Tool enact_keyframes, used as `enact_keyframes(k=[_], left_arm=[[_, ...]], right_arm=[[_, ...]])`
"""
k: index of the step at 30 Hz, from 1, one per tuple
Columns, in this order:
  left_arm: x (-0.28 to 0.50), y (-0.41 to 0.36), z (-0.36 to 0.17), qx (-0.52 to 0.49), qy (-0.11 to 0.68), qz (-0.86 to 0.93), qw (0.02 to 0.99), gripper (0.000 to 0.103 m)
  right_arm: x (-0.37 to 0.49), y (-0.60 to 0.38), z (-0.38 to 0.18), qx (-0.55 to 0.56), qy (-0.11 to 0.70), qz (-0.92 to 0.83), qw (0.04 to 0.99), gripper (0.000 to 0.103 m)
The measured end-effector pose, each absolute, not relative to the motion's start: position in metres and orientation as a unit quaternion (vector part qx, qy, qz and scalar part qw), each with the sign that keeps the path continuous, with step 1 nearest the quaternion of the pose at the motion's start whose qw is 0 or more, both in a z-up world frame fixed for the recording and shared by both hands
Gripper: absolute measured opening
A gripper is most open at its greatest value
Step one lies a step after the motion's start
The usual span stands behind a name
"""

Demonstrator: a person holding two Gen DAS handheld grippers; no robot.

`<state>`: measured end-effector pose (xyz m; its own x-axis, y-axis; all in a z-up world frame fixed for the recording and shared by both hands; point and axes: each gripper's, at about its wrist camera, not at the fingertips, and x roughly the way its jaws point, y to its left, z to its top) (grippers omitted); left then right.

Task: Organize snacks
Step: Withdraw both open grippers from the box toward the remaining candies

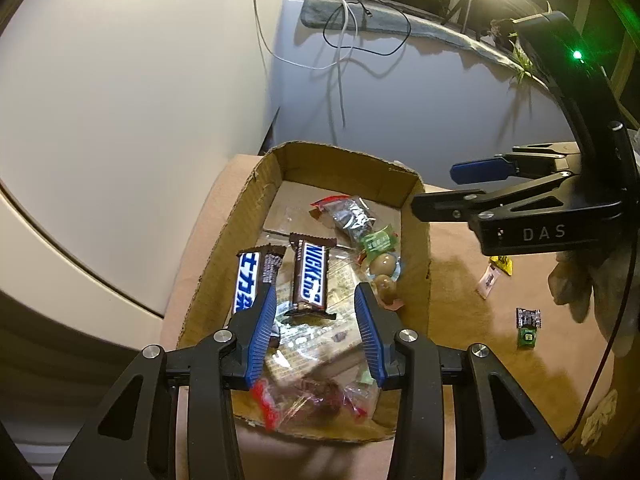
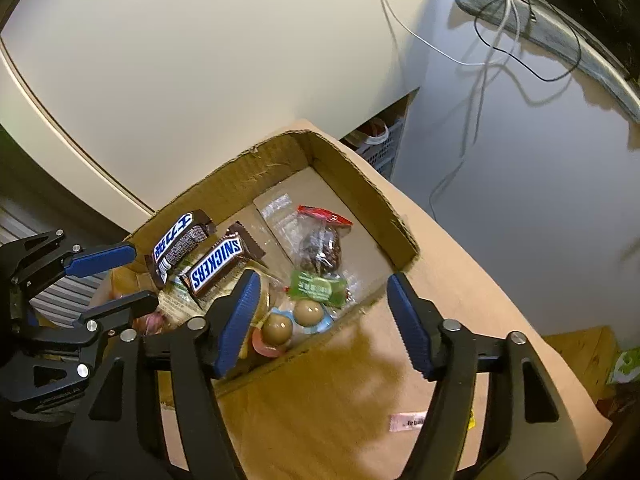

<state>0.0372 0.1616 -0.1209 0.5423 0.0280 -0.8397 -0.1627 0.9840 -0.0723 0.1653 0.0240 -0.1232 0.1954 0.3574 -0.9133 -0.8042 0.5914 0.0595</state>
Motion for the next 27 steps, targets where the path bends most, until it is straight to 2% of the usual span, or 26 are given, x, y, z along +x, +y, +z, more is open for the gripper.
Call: enact_keyframes(k=[16, 27], left_arm=[[0.052, 0.089, -0.121, -0.050, 0.479, -0.034, 0.875, 0.039], [0.077, 0.025, -0.147, -0.021, 0.513, -0.108, 0.851, 0.039]], right_arm=[[0.187, -0.117, -0.111, -0.168, 0.527, 0.293, 0.780, 0.071], [0.150, -0.185, -0.153, -0.186, 0.569, 0.281, 0.750, 0.068]])
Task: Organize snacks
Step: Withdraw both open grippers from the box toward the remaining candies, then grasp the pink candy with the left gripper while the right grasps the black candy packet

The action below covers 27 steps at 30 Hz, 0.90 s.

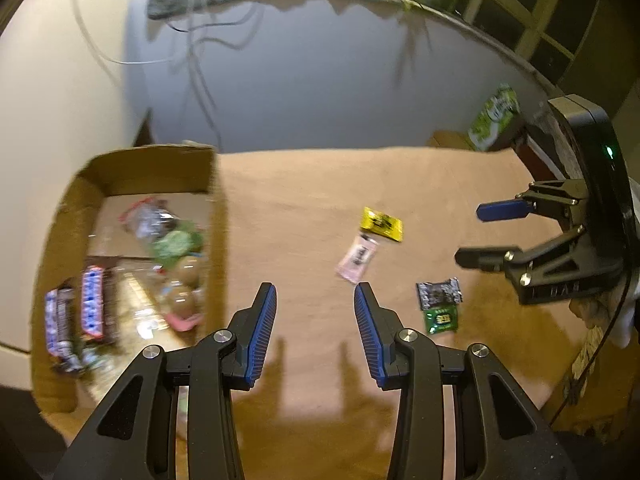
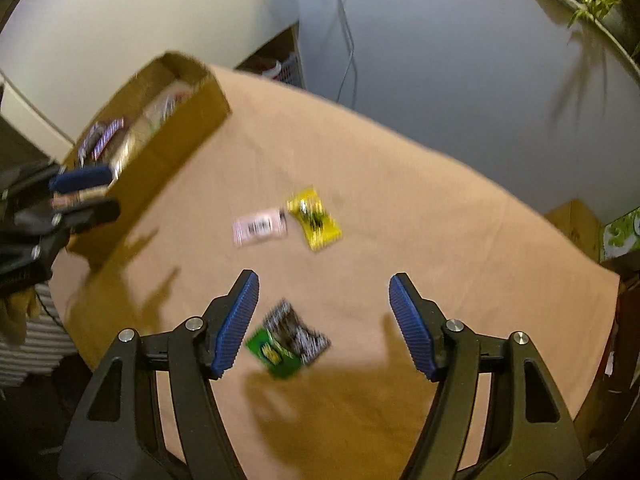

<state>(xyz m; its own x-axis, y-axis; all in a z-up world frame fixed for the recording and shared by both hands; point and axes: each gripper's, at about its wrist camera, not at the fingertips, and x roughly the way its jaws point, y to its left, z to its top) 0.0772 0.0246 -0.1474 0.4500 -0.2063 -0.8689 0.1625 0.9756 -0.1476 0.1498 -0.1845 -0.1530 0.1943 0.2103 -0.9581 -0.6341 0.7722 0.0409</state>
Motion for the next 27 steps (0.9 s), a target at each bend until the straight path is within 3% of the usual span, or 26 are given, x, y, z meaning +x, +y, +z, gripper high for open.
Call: enact_keyframes(k=[3, 7, 24, 27], left_arm=[[0.085, 0.012, -0.157, -0.012, 0.525, -0.123, 0.842, 0.039], [0.094, -0.001, -0.169, 0.003, 0.538, -0.134, 0.832, 0.039], [0.128, -0.041, -0.208, 0.085, 0.565, -0.156, 0.806, 0.039], [0.131, -0.038, -0.216, 0.087, 0.569, -0.155, 0.803, 0.039]], right_arm=[[0.143, -0.187, -0.166, -0.203, 0.577, 0.292, 0.735, 0.058], [0.134, -0.185, -0.183, -0.242, 0.580, 0.298, 0.718, 0.052], [0.132, -0.169, -0.216, -0.281, 0.581, 0.329, 0.690, 0.049], [0.131, -0.163, -0.219, -0.280, 0.582, 0.327, 0.690, 0.040]])
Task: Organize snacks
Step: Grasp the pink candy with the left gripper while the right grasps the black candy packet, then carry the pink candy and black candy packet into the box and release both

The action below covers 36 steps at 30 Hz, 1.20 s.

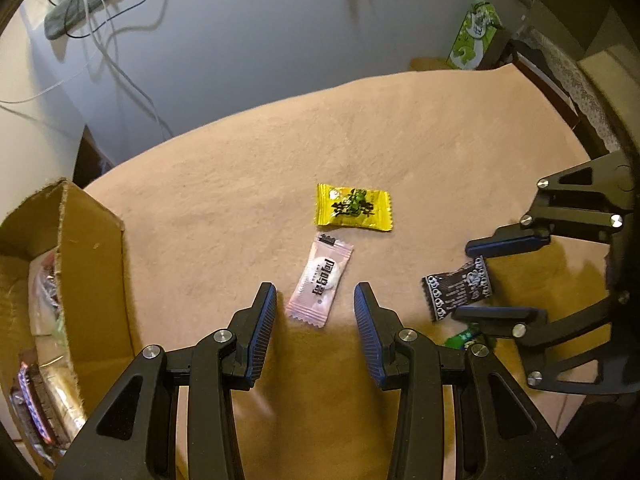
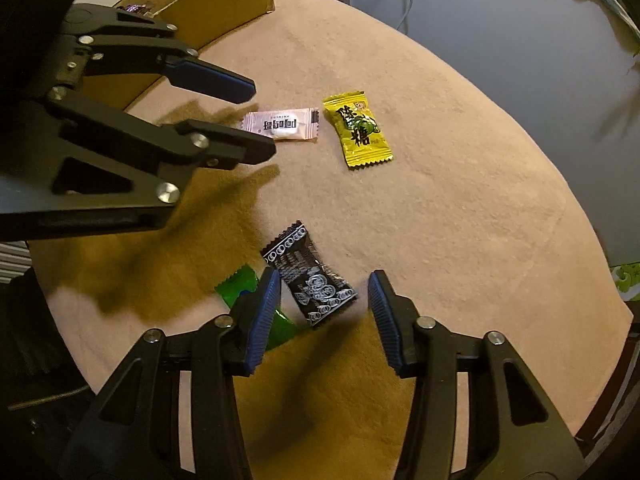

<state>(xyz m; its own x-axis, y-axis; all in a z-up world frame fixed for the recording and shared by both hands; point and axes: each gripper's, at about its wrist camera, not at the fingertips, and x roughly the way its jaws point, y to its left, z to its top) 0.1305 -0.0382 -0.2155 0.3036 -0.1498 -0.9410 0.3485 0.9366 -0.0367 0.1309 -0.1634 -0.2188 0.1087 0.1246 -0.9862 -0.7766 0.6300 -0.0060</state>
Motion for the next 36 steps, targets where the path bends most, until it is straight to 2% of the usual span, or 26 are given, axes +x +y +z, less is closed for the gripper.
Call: enact_keyframes(k=[6, 8, 9, 12, 15, 20, 36], left_arm=[[0.132, -0.040, -0.219, 0.088, 0.569, -0.160, 0.802, 0.038], [0.133, -0.040, -0.219, 0.093, 0.566, -0.157, 0.804, 0.032], [0.133, -0.040, -0.218, 0.093, 0.565, -0.157, 0.805, 0.026], [0.135, -0.040, -0.219, 0.089, 0.563, -0.153, 0.808, 0.019], [0.135, -0.041, -0.220, 0.090, 0.560, -0.152, 0.810, 0.019], [0.134, -0.038, -0.220, 0.079, 0.558, -0.150, 0.812, 0.019], [0.120, -0.003, -0.181, 0.033, 0.529, -0.133, 0.838, 0.018]], right_arm=[[0.134, -0.165, -0.217, -0.279, 0.578, 0.324, 0.695, 0.040], [0.134, -0.166, -0.218, -0.276, 0.581, 0.327, 0.693, 0.040], [0.134, -0.166, -0.218, -0.276, 0.581, 0.327, 0.692, 0.040], [0.146, -0.164, -0.221, -0.281, 0.579, 0.330, 0.691, 0.040], [0.149, -0.160, -0.223, -0.282, 0.576, 0.334, 0.690, 0.040], [0.146, -0.167, -0.220, -0.270, 0.577, 0.337, 0.694, 0.028], [0.149, -0.181, -0.185, -0.232, 0.562, 0.330, 0.722, 0.027]])
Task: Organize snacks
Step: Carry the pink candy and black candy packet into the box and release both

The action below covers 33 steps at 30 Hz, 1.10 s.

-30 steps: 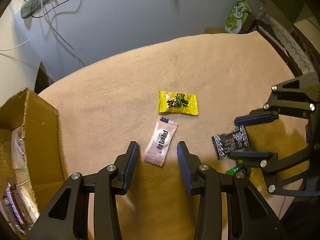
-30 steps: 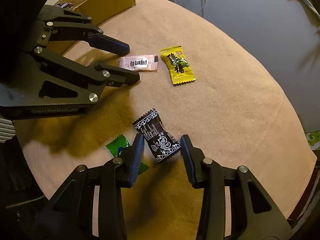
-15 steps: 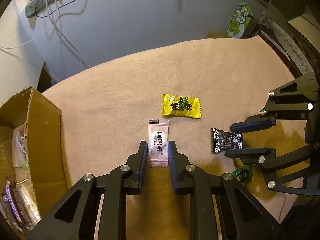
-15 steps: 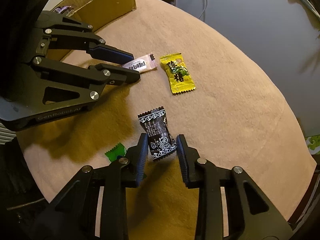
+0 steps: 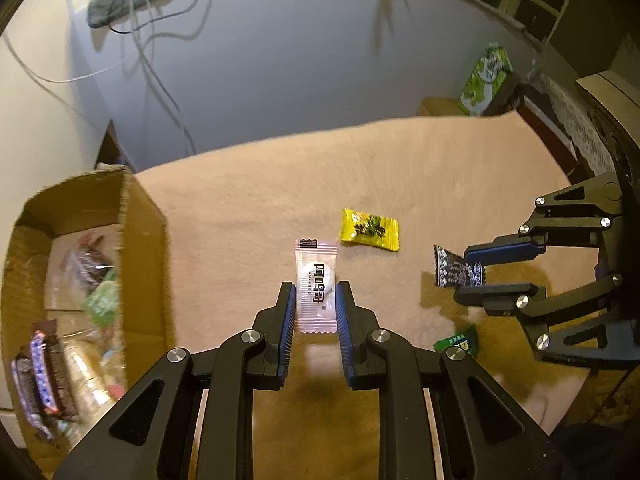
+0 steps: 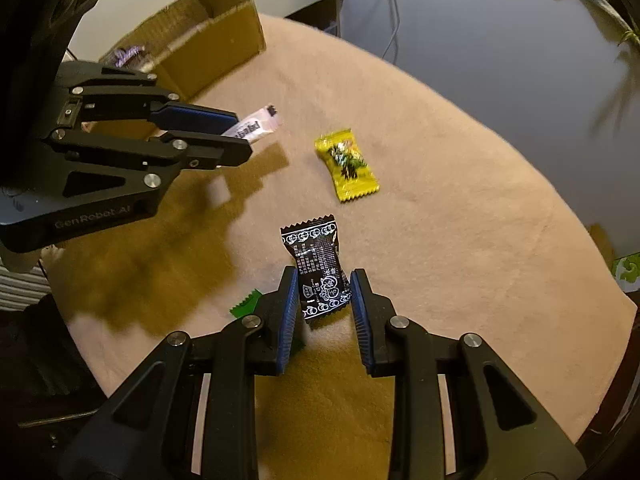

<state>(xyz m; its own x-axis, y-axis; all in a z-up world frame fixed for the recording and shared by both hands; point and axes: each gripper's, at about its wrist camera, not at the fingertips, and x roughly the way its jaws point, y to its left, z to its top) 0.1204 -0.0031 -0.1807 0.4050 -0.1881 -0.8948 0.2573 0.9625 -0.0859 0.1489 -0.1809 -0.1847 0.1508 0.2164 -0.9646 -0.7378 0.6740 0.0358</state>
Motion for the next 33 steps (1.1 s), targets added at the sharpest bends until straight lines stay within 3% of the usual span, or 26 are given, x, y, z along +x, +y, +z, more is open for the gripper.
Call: enact_keyframes(k=[15, 33], left_arm=[[0.093, 0.058, -0.134, -0.007, 0.490, -0.075, 0.869, 0.018], [0.057, 0.129, -0.120, -0.045, 0.474, 0.006, 0.879, 0.018]], right_arm=[[0.155, -0.126, -0.123, -0.217, 0.512, 0.357, 0.750, 0.027], [0.154, -0.007, -0.119, -0.251, 0.485, 0.411, 0.730, 0.027]])
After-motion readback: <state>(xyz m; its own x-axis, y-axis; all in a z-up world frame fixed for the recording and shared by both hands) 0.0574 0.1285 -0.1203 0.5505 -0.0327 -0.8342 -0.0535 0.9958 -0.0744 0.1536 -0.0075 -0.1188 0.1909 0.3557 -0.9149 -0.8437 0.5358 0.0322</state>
